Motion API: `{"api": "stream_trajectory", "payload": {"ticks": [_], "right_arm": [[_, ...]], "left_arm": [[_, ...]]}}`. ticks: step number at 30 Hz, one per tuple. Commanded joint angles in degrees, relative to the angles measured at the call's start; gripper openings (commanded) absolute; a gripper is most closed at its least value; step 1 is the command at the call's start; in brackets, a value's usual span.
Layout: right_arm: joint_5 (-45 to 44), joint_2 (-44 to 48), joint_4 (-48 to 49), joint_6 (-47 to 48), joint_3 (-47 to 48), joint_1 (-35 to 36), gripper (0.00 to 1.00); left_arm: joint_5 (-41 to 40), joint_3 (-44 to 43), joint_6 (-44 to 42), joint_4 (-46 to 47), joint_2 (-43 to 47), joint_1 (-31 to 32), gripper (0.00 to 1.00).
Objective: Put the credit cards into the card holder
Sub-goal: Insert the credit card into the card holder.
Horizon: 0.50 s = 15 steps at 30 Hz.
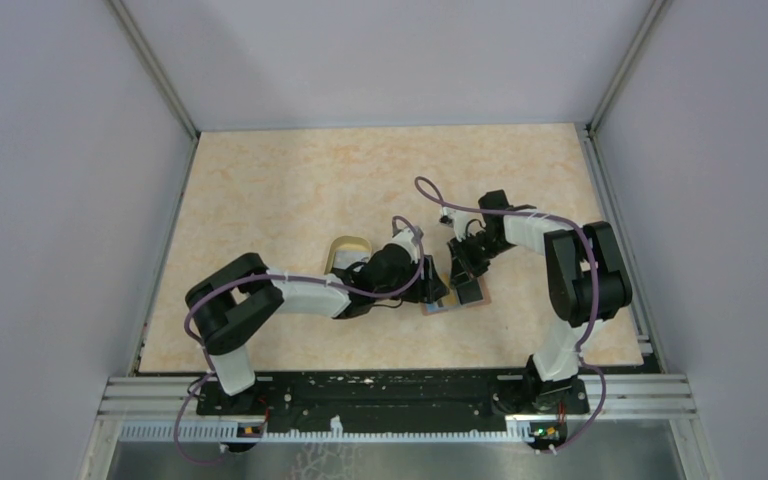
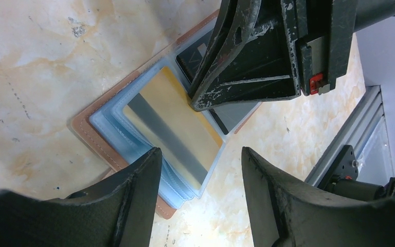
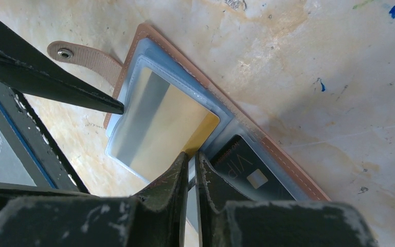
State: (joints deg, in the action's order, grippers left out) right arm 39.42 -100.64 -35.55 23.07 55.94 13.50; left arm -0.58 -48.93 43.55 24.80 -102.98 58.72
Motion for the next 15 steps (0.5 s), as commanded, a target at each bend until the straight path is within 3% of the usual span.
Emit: {"api": "stream_trajectory", "payload": {"ticks": [1,15], "right_arm": [[4.0,1.3,-1.1,1.3,1.4,0.4,0.10],[7.2,4.6,-1.8,2.1,1.9,-1.2,0.14]], "left_arm": [[1.7,1.3,2.1,7.9,1.9,0.2,0.64],[-2.7,6.0,5.8,15.4,3.4,0.2,0.64]]}}
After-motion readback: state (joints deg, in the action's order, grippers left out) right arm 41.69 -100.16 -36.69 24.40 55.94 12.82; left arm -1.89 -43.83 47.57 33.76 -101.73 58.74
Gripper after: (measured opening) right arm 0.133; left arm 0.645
